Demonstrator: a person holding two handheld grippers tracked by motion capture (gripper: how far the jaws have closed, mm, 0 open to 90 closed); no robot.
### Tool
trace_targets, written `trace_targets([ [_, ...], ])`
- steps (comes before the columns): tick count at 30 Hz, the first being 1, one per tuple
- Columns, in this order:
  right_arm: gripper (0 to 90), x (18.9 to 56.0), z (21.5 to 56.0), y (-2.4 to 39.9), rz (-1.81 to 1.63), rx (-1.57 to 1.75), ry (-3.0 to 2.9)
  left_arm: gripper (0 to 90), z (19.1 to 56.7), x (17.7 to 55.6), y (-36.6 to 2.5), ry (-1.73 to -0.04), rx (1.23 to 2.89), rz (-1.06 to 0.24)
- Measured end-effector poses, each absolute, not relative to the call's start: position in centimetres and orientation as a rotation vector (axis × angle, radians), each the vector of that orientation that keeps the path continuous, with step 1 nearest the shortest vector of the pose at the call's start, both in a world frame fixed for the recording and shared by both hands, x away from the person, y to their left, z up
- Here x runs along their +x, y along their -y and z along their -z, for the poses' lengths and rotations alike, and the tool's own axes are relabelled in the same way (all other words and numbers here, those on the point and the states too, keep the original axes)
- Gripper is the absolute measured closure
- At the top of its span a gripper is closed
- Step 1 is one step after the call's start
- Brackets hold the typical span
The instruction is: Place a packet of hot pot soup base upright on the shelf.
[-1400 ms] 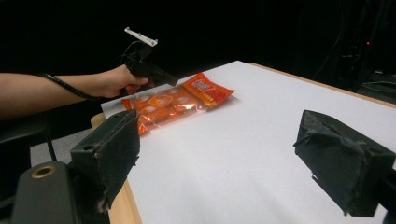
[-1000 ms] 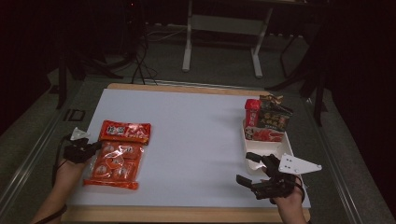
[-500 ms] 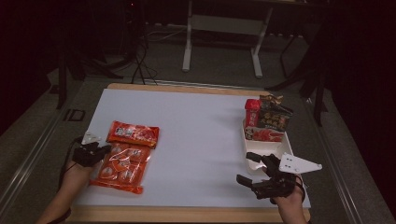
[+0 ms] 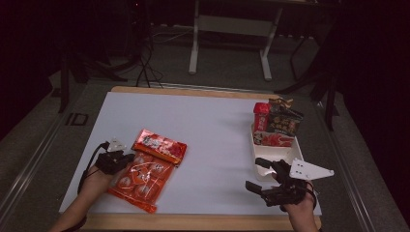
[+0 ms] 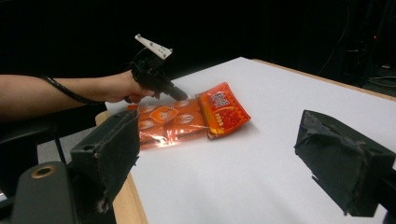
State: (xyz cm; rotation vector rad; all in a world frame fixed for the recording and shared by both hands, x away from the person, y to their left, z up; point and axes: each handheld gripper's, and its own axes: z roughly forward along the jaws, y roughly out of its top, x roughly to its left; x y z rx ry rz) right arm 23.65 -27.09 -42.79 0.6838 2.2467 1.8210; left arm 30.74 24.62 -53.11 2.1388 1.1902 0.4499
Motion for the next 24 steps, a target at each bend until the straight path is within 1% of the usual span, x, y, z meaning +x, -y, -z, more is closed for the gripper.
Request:
trace_targets([
  [7,13.8,23.7,42.9,27.0,-1.815,0.682,-2.254,90.0,52.9,30.5,-25.7,-1.19,2.117,-0.42],
  [8,13.9,23.7,42.9,27.0,-1.816,0.682,-2.255,90.0,52.8,30.2,-26.0,-1.194,2.121,-0.438],
  [13,13.8,23.7,42.8,27.0,-1.821,0.682,-2.251,90.0,51.7,29.1,-27.8,-1.168,2.093,-0.419],
  [18,13.8,23.6,42.7,27.0,-1.819,0.678,-2.248,90.0,51.6,27.7,-28.8,-1.131,2.148,-0.348],
  [21,13.8,23.6,42.6,27.0,-1.82,0.678,-2.249,90.0,52.1,26.9,-28.7,-1.13,2.188,-0.324],
  [24,13.8,23.6,42.6,26.9,-1.822,0.677,-2.25,90.0,52.7,26.6,-28.6,-1.131,2.195,-0.304],
])
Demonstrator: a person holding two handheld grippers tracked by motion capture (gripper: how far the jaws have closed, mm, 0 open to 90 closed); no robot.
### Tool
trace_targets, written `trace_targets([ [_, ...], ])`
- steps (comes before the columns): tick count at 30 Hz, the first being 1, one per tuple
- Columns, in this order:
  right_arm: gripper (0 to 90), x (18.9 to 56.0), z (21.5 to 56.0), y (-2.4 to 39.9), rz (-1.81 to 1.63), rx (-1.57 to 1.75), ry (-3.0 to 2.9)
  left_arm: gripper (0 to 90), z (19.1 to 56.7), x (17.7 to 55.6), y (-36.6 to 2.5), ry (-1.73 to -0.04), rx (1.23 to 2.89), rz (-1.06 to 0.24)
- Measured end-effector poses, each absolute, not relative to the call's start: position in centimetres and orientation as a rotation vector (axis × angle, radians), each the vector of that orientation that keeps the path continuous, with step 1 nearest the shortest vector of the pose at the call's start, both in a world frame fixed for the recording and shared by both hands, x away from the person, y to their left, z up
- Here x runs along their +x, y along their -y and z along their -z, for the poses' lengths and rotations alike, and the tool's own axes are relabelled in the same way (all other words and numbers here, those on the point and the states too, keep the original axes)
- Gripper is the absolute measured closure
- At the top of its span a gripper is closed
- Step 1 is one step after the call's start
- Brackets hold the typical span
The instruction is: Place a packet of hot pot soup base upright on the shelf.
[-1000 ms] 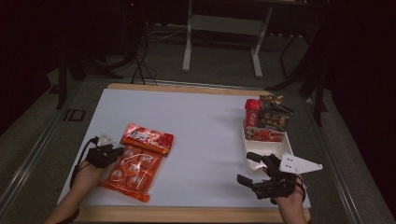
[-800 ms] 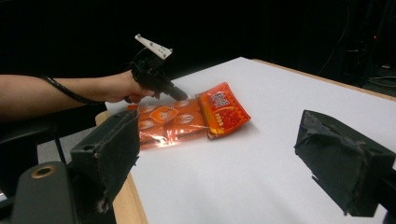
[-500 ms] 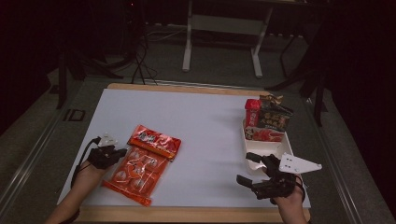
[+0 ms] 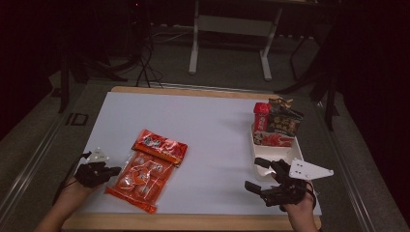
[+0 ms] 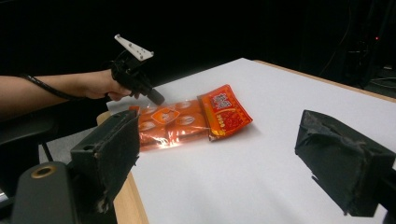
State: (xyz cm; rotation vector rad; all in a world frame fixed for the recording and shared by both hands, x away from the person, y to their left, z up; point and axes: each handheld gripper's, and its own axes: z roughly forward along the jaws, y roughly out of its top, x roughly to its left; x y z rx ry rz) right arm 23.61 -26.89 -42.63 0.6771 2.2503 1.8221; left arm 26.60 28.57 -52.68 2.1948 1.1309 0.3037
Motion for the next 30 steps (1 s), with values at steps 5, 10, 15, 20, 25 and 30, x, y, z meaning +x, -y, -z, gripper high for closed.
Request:
trace_targets([
  [5,13.8,23.6,42.7,26.8,-1.818,0.671,-2.255,90.0,53.0,26.1,-27.6,-1.118,2.193,-0.312],
  [10,13.8,23.6,42.7,26.9,-1.823,0.676,-2.25,90.0,53.1,25.6,-27.3,-1.127,2.17,-0.295],
  [15,13.8,23.6,42.7,26.9,-1.824,0.674,-2.251,90.0,53.3,25.5,-26.4,-1.14,2.132,-0.256],
  [20,13.8,23.6,42.7,26.8,-1.823,0.671,-2.255,90.0,53.3,25.3,-24.7,-1.104,2.138,-0.215],
  [25,13.8,23.6,42.7,26.9,-1.823,0.674,-2.253,90.0,53.3,25.5,-22.7,-1.066,2.154,-0.189],
  [30,13.8,23.6,42.7,26.8,-1.822,0.67,-2.256,90.0,53.3,25.9,-20.8,-1.026,2.164,-0.16],
])
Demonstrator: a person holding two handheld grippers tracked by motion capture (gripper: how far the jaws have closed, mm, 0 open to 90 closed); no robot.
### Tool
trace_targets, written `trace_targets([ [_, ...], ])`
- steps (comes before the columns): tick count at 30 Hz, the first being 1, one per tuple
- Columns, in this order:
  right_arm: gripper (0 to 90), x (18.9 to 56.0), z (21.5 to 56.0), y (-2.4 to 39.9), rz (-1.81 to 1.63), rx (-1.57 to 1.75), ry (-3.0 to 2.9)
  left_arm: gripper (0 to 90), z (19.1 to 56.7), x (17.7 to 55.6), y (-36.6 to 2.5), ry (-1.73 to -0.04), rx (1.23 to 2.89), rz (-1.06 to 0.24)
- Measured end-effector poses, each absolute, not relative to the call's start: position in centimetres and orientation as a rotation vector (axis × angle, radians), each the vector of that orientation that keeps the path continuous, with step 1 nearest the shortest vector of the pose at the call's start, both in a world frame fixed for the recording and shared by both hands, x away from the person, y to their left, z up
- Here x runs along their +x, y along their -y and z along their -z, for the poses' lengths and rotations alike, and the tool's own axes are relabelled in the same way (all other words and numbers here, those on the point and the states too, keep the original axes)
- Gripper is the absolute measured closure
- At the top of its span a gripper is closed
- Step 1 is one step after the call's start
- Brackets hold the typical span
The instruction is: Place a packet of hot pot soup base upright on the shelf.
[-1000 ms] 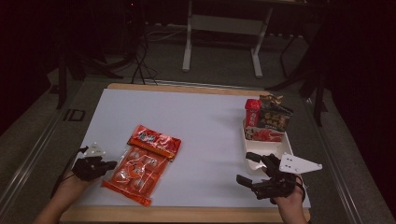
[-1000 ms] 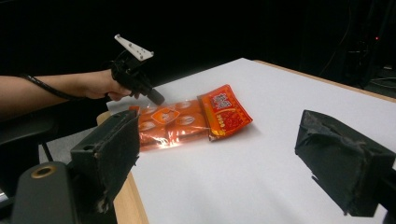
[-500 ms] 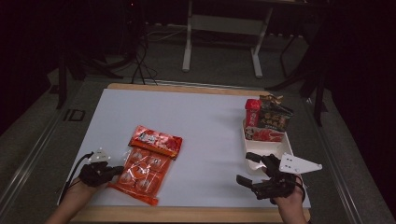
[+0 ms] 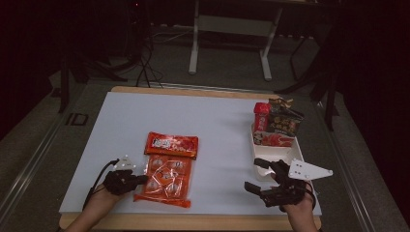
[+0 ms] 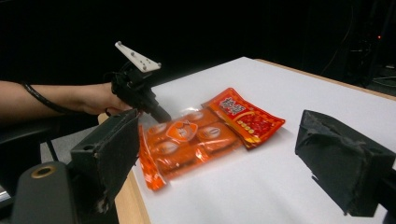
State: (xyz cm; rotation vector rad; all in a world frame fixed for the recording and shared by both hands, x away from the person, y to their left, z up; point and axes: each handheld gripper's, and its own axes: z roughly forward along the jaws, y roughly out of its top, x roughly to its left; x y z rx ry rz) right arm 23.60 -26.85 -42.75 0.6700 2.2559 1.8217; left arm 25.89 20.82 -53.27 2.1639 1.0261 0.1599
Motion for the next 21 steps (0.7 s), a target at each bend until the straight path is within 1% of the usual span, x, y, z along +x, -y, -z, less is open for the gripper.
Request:
trace_targets([
  [8,13.8,23.5,42.8,27.0,-1.823,0.675,-2.255,90.0,53.3,26.3,-18.4,-0.976,2.176,-0.13],
  [14,13.8,23.5,42.8,27.0,-1.82,0.676,-2.257,90.0,53.2,26.4,-18.2,-0.966,2.176,-0.129],
  [17,13.8,23.5,42.8,27.0,-1.82,0.678,-2.259,90.0,52.8,27.0,-18.3,-0.997,2.145,-0.187],
  [21,13.8,23.5,42.9,27.0,-1.819,0.677,-2.258,90.0,52.8,28.0,-18.5,-1.038,2.127,-0.231],
])
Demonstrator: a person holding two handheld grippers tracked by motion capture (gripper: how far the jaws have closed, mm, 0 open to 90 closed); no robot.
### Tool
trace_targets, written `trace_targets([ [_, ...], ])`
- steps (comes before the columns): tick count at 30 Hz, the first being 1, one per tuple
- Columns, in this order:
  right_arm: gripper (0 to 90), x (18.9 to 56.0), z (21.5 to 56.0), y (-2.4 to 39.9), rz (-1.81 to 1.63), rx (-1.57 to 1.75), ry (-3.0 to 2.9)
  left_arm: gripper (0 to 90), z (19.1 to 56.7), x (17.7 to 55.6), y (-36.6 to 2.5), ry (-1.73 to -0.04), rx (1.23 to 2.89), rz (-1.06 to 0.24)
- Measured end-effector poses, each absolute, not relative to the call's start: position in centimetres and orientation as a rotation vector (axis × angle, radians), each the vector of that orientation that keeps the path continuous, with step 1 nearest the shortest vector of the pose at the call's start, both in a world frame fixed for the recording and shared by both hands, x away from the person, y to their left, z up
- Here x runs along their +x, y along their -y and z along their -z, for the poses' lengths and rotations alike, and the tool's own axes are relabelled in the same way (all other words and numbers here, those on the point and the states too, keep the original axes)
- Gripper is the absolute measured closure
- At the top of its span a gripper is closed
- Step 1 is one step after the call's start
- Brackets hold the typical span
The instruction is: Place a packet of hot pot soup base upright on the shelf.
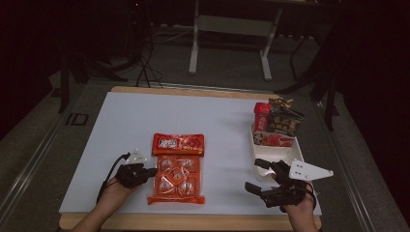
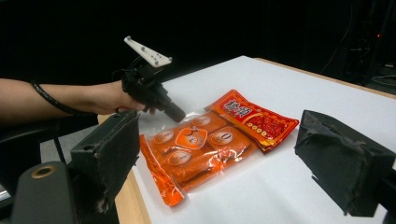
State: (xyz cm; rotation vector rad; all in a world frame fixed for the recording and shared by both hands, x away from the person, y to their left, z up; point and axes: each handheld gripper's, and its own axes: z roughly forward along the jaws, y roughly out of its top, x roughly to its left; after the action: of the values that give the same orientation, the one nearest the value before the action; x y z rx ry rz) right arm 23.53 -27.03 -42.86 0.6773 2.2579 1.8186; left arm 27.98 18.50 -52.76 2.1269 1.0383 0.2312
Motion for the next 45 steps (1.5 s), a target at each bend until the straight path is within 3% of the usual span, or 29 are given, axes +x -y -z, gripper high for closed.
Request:
trace_targets([
  [45,13.9,23.6,43.1,27.2,-1.816,0.683,-2.269,90.0,53.2,29.6,-10.3,-0.899,2.176,-0.112],
])
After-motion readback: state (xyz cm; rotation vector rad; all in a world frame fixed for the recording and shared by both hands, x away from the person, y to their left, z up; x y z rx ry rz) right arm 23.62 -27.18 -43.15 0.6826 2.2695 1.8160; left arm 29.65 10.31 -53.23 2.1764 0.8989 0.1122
